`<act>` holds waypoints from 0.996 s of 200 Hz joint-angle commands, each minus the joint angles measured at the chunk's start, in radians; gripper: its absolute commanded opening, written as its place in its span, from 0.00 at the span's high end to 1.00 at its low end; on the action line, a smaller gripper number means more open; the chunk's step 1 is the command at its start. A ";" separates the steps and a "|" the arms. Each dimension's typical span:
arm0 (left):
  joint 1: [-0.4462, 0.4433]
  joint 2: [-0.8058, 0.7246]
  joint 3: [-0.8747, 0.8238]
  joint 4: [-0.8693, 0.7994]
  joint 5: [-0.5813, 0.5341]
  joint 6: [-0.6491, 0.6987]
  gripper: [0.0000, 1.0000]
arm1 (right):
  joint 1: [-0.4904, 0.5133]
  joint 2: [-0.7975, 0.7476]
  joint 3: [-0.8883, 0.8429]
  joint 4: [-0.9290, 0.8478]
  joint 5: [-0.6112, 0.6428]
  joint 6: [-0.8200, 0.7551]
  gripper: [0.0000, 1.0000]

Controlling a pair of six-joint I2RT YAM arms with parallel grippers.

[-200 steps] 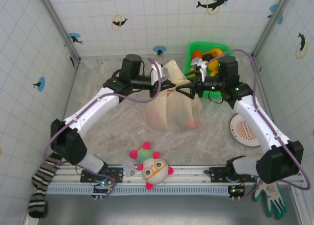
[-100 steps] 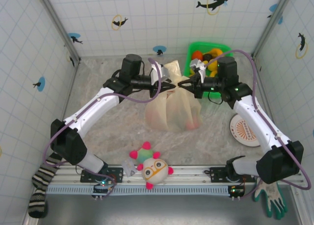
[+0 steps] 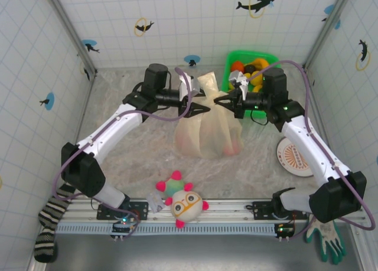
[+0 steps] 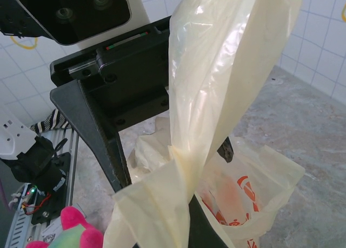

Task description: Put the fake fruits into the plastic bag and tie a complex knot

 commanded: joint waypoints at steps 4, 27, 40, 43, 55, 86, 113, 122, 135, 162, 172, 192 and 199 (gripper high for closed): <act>0.002 0.026 0.041 0.013 0.087 0.002 0.37 | 0.010 -0.029 -0.007 0.045 -0.026 -0.020 1.00; 0.002 0.041 0.050 0.012 0.107 0.005 0.38 | 0.012 -0.029 -0.006 0.040 -0.035 -0.024 1.00; 0.001 0.049 0.056 0.012 0.111 0.002 0.40 | 0.012 -0.029 -0.006 0.030 -0.036 -0.033 1.00; 0.002 0.052 0.058 0.012 0.112 0.003 0.40 | 0.012 -0.029 -0.005 0.026 -0.035 -0.037 1.00; 0.001 0.055 0.060 0.012 0.117 0.005 0.42 | 0.012 -0.029 -0.005 0.017 -0.039 -0.044 1.00; 0.002 0.061 0.070 0.012 0.135 0.006 0.52 | 0.012 -0.033 -0.004 0.014 -0.048 -0.054 1.00; 0.001 0.059 0.072 0.012 0.142 0.009 0.64 | 0.012 -0.033 -0.003 0.008 -0.045 -0.061 1.00; 0.002 0.059 0.072 0.012 0.143 0.008 0.69 | 0.012 -0.033 -0.004 0.004 -0.046 -0.062 1.00; 0.002 0.060 0.071 0.012 0.145 0.009 0.76 | 0.012 -0.033 -0.001 0.003 -0.044 -0.063 1.00; 0.002 0.053 0.066 0.012 0.145 0.009 0.87 | 0.013 -0.035 -0.001 0.003 -0.046 -0.064 1.00; 0.001 0.050 0.063 0.012 0.142 0.009 0.91 | 0.012 -0.035 0.001 0.001 -0.044 -0.064 1.00; 0.002 0.043 0.056 0.012 0.135 0.009 0.97 | 0.010 -0.035 0.003 -0.004 -0.045 -0.068 0.99; 0.001 0.038 0.052 0.012 0.133 0.009 0.99 | 0.008 -0.035 0.005 -0.010 -0.044 -0.071 0.98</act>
